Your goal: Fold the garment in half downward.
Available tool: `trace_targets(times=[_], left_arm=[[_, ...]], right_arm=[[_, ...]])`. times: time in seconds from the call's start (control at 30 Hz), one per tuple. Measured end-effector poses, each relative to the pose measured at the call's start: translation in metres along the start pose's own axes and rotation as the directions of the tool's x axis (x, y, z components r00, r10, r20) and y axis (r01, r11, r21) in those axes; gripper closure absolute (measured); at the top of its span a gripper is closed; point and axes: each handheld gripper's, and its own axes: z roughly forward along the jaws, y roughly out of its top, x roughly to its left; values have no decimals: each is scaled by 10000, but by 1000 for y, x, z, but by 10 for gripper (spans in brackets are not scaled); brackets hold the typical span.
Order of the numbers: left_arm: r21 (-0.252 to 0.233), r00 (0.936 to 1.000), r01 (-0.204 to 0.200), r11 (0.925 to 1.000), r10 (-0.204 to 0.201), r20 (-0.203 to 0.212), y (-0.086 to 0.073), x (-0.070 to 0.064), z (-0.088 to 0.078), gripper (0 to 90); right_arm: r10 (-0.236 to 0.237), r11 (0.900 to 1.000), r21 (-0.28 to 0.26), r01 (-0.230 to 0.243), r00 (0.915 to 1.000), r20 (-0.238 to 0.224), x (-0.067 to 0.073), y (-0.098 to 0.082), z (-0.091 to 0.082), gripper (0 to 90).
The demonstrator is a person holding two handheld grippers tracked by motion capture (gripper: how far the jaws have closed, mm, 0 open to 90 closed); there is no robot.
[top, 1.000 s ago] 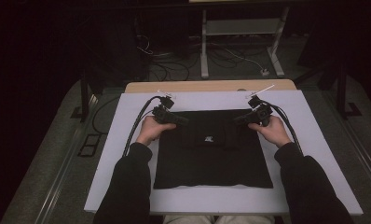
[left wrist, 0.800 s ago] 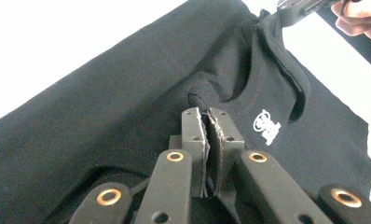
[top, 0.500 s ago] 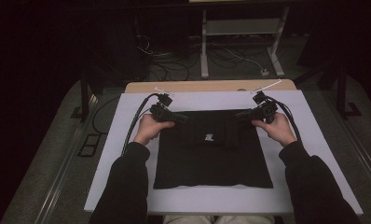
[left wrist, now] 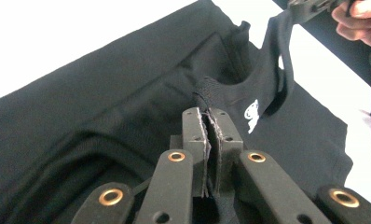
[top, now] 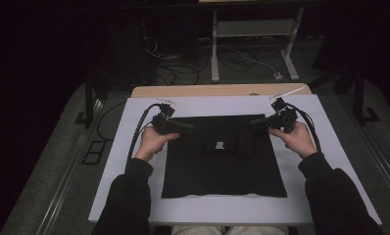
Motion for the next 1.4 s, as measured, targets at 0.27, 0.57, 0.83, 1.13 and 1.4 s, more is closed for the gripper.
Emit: trace_targets(times=[0.27, 0.57, 0.83, 1.13, 1.4], left_arm=[[-146, 9994, -344, 9993, 342, -112, -6, -14, -10, 848], [-356, 9981, -546, 9979, 535, -311, -12, -34, -17, 848], [-468, 9986, -536, 9975, 536, -22, -27, -40, -21, 847], [-586, 9983, -551, 9968, 560, 139, -39, -52, -23, 848], [-410, 9983, -491, 9980, 502, 283, -49, -58, -20, 848]], right_arm=[[59, 10000, 41, -59, 10000, -58, 7, -17, -7, 861], [134, 9999, 44, -134, 9997, -197, 15, -33, -12, 861], [610, 9976, -268, -645, 9915, -1147, 17, -52, -14, 862], [858, 9958, -198, -894, 9868, -1372, 16, -66, -14, 862], [763, 9968, -121, -789, 9862, -1467, 22, -72, -17, 863]])
